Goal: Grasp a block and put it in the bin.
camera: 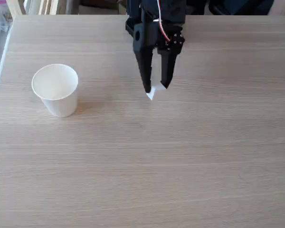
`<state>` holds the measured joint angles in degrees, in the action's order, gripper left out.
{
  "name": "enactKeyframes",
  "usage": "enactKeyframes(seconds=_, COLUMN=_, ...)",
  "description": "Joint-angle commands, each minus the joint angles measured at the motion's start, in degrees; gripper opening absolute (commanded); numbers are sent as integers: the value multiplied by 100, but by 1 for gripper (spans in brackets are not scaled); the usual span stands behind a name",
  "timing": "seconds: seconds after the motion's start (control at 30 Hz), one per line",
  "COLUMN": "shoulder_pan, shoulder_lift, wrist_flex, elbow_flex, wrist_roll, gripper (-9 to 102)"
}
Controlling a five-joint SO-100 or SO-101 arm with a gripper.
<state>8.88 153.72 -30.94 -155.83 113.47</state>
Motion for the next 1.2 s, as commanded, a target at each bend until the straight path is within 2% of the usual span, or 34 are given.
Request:
enactKeyframes(seconds=0.0, shoulder_pan=439, shoulder_lift=88, wrist_flex=369, elbow_flex=299, wrist_roll=0, gripper=0)
enactKeyframes(seconds=0.1, shoulder_pan=949, shoulder_lift=-123, wrist_flex=650, elbow_flex=457, wrist_roll=9, gripper=0)
enactKeyframes(seconds=0.47, shoulder_pan=2725, shoulder_lift=-1846, wrist_flex=633, elbow_flex=2065, wrist_roll=-431, gripper=0)
enactKeyframes(seconds=0.67, shoulder_pan=3454, shoulder_lift=-2312, wrist_flex=571, elbow_flex=2162, wrist_roll=-132, gripper=0)
enactKeyframes(seconds=1.07, shoulder_pan=3885, shoulder_lift=-2725, wrist_flex=571, elbow_flex=2101, wrist_roll=176, gripper=0)
enactKeyframes(seconds=1.17, shoulder_pan=3885, shoulder_lift=-2795, wrist_flex=571, elbow_flex=2145, wrist_roll=185, gripper=5)
